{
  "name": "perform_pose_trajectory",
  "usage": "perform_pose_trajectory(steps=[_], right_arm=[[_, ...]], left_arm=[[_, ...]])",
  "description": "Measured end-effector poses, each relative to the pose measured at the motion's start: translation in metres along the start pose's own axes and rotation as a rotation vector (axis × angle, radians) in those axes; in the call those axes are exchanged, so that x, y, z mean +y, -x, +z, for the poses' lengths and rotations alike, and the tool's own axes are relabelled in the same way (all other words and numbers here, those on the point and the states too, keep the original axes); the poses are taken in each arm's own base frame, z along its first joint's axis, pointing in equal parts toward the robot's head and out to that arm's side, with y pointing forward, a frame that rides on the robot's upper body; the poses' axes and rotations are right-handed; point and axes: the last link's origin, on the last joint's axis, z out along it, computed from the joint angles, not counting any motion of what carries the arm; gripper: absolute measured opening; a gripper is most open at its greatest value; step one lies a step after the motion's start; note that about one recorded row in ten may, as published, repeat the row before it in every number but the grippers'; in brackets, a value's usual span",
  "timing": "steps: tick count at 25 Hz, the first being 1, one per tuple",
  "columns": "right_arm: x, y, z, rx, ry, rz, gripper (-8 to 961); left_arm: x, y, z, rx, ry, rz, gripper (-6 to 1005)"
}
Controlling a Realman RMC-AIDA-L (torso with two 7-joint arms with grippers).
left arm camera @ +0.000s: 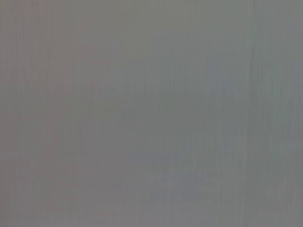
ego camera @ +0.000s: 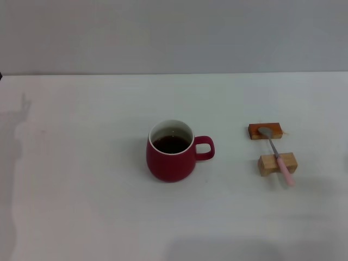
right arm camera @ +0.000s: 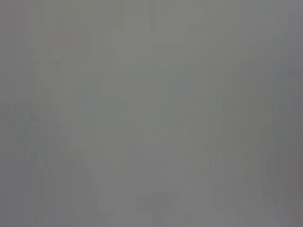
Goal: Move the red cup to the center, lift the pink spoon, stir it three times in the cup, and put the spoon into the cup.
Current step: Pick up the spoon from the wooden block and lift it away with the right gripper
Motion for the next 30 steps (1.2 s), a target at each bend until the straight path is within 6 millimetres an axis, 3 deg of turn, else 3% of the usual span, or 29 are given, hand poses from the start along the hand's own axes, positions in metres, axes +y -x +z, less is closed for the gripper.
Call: perform_pose_trajectory(steps=[4,5,10,21,30], right_arm=[[0.024,-0.002,-0.014,0.049,0.031,-0.04,640],[0.034,-0.003,-0.019,0.081,0.053,-0.038,640],[0.049,-0.01,-0.025,0.178,0.092,-0.005,639],[0.065,-0.014,-0.034,0.299,0.15,0.013,638],[0.077,-0.01,-0.062,0.334,0.176,-0.043,639]], left_arm=[[0.0,0.0,0.001,-0.003,0.0,0.001,851],[0.0,0.0,0.001,-0.002,0.0,0.002,850],[0.001,-0.002,0.002,0.003,0.003,0.022,846],[0.004,-0.005,0.005,0.012,0.007,0.037,846],[0.001,-0.004,0.003,0.013,-0.002,0.034,846]])
